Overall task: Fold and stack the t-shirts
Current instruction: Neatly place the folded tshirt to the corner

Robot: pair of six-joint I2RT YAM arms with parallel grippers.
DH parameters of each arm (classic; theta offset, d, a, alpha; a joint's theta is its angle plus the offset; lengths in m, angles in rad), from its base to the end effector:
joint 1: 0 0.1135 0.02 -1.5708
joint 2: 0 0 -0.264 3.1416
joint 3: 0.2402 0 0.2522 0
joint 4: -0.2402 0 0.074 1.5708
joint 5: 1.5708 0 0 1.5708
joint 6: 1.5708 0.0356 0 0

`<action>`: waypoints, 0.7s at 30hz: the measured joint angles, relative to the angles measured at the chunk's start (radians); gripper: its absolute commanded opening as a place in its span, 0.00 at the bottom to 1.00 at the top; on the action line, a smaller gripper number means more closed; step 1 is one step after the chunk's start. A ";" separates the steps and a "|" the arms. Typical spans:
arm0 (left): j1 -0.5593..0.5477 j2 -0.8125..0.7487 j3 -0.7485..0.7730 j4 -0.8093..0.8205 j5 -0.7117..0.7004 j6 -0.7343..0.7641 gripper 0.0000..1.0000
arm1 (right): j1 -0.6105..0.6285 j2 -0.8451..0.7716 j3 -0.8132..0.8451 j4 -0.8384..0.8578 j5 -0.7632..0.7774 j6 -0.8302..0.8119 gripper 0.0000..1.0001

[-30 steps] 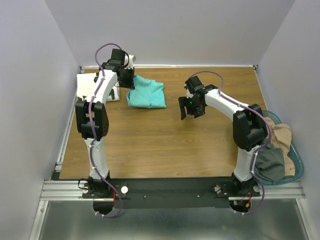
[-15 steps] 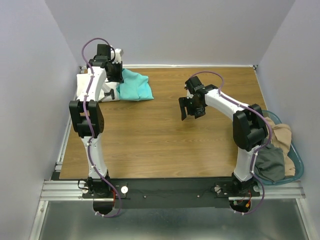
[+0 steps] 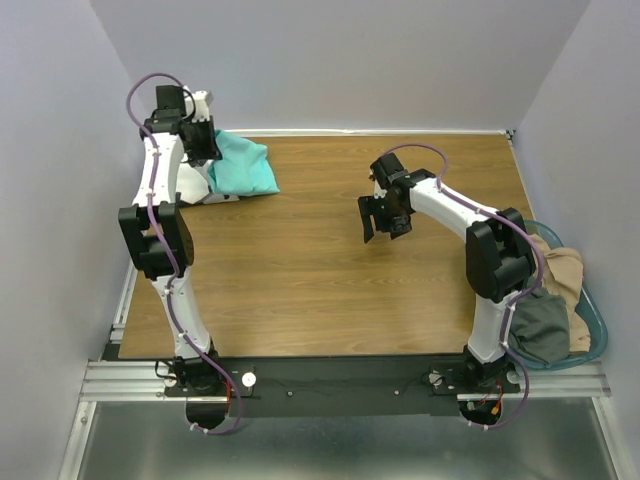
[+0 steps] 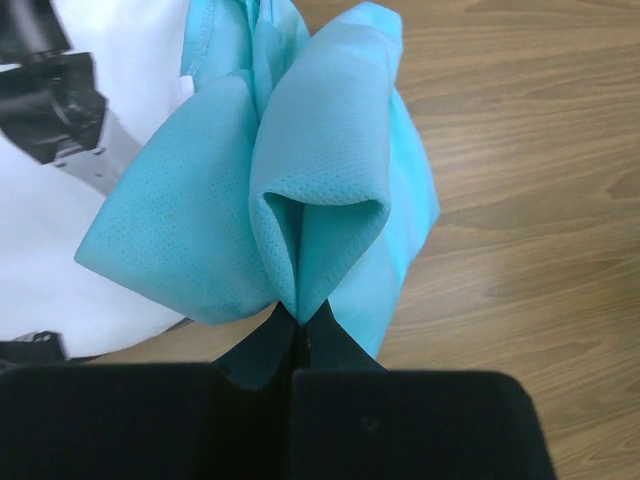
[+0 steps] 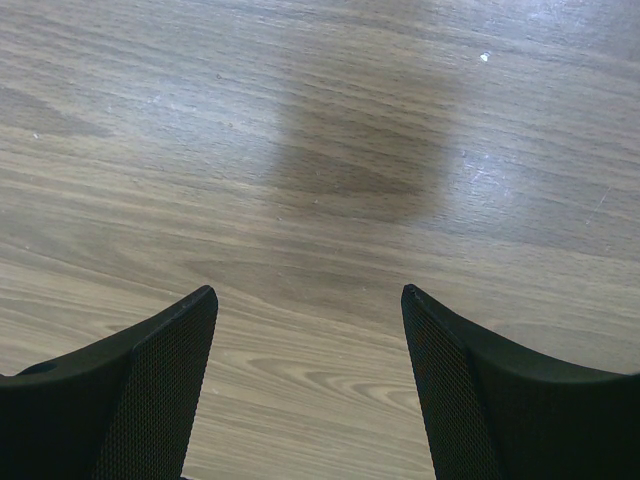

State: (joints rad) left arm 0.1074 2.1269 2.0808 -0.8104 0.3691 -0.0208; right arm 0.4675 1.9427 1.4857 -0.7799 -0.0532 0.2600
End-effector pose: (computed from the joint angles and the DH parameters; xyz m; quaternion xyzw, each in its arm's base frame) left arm 0.4757 0.0384 0.3054 0.0050 0.9232 -0.1569 0.3508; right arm 0.3546 0.1811 0.2017 -0.1065 0.9800 0.0836 0.1459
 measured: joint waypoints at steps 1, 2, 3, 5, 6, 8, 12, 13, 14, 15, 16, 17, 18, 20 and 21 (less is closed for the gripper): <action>0.018 -0.008 0.000 0.001 0.010 0.002 0.00 | 0.000 0.000 0.000 -0.002 0.000 0.000 0.81; 0.029 -0.015 0.000 0.001 0.015 0.002 0.00 | 0.000 0.000 0.000 -0.002 0.000 0.000 0.81; 0.042 -0.022 -0.001 0.002 0.025 0.002 0.00 | 0.000 0.000 0.000 -0.004 0.000 0.000 0.81; 0.069 -0.039 -0.002 0.006 0.043 0.003 0.00 | 0.000 0.000 0.000 -0.006 0.000 0.000 0.81; 0.077 -0.044 -0.002 0.008 0.053 0.003 0.00 | 0.000 0.000 0.000 -0.007 0.000 -0.001 0.81; 0.096 -0.062 -0.002 0.014 0.072 0.003 0.00 | 0.000 0.000 0.000 -0.008 0.000 -0.004 0.81; 0.113 -0.084 -0.002 0.029 0.111 0.002 0.00 | 0.000 0.000 0.000 -0.011 0.000 -0.007 0.81; 0.115 -0.090 -0.002 0.033 0.122 0.002 0.00 | 0.000 0.000 0.000 -0.012 0.000 -0.007 0.81; 0.116 -0.094 -0.002 0.037 0.129 0.002 0.00 | 0.000 0.000 0.000 -0.013 0.000 -0.007 0.81; 0.117 -0.097 -0.002 0.039 0.136 0.002 0.00 | 0.000 0.000 0.000 -0.015 0.000 -0.007 0.81; 0.120 -0.101 -0.003 0.043 0.145 0.002 0.00 | 0.000 0.000 0.000 -0.016 0.000 -0.007 0.81; 0.123 -0.106 -0.006 0.048 0.150 0.002 0.00 | 0.000 0.000 0.000 -0.018 0.000 -0.007 0.81; 0.127 -0.112 -0.012 0.050 0.156 0.002 0.00 | 0.000 0.000 0.000 -0.019 0.000 -0.007 0.81; 0.136 -0.124 -0.026 0.053 0.165 0.002 0.00 | 0.000 0.000 0.000 -0.023 0.000 -0.007 0.81; 0.143 -0.132 -0.035 0.054 0.167 0.002 0.00 | 0.000 0.000 0.000 -0.024 0.000 -0.007 0.81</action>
State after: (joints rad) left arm 0.2504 1.9953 2.0460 -0.7567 0.5362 -0.0189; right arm 0.4675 1.9427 1.4857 -0.8040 -0.0532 0.2527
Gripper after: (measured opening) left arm 0.016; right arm 0.809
